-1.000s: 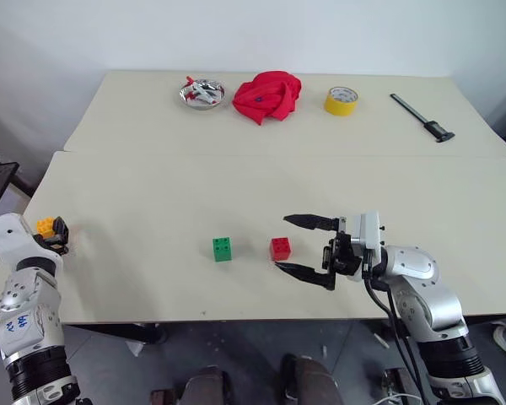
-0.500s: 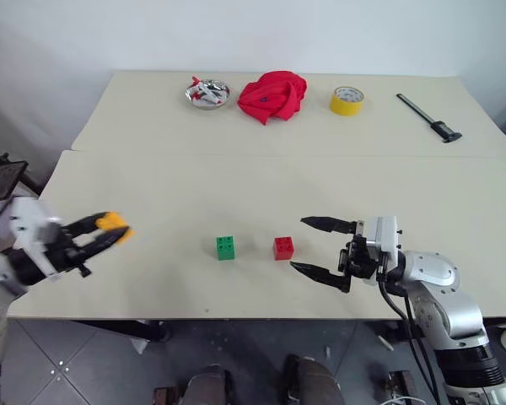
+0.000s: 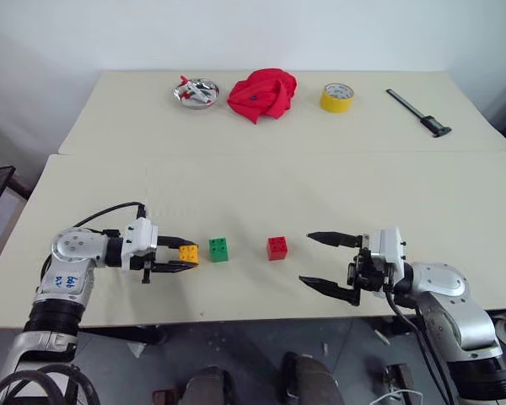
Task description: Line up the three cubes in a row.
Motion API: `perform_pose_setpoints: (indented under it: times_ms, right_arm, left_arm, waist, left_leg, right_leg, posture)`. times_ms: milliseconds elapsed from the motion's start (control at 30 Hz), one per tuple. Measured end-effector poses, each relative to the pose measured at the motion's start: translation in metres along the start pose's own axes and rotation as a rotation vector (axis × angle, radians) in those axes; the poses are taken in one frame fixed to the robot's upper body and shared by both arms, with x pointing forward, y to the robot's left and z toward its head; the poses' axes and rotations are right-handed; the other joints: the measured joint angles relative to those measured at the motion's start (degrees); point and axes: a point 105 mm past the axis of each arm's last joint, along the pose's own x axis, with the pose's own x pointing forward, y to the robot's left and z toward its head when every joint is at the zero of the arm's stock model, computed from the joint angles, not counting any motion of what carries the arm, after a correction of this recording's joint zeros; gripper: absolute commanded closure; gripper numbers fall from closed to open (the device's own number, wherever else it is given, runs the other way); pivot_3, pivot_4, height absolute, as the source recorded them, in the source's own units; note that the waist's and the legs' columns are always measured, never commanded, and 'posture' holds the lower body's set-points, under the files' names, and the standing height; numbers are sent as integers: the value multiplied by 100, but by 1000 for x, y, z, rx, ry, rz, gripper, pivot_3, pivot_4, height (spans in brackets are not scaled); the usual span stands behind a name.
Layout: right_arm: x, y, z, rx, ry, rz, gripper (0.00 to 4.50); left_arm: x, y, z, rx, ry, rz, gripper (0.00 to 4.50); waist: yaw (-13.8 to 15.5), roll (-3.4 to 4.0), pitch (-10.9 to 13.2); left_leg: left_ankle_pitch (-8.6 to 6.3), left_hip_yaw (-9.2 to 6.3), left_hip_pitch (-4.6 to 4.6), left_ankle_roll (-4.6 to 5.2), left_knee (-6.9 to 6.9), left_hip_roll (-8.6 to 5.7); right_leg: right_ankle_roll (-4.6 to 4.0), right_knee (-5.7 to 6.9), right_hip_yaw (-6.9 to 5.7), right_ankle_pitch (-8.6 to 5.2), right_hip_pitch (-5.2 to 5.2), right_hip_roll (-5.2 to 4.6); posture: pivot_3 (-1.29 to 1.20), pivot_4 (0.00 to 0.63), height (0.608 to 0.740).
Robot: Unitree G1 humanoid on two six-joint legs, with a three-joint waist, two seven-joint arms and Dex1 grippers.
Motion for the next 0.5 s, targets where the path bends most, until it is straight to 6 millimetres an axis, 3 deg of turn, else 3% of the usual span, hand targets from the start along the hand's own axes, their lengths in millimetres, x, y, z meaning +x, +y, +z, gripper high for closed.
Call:
perform_pose_setpoints:
  times_ms: [100,400,500]
  right_arm:
    - [0,0,3,-9,-5,-4,0]
    - [-2,1,0,-1,-3,-2,0]
    - [-6,1,3,7,-3,22,0]
  left_arm:
    - [0,-1,-1,4,1,-7,3012]
    - [-24,2,-6,-65,31,80,191]
    - [-38,4,4,-57,13,148,34]
  waist:
    - [8,0,0]
    - [8,0,0]
    - [6,-1,0]
  left_leg:
    - [0,-5,1,0,2,1]
    - [0,-11,-1,1,4,3]
    - [0,-18,-1,1,4,5]
  right_leg:
    - [0,3,-1,0,2,-1]
    - [0,4,-3,0,2,-2]
    - [0,3,0,0,2,-3]
  posture:
    - [0,150,740]
    - [0,150,740]
    - [0,150,740]
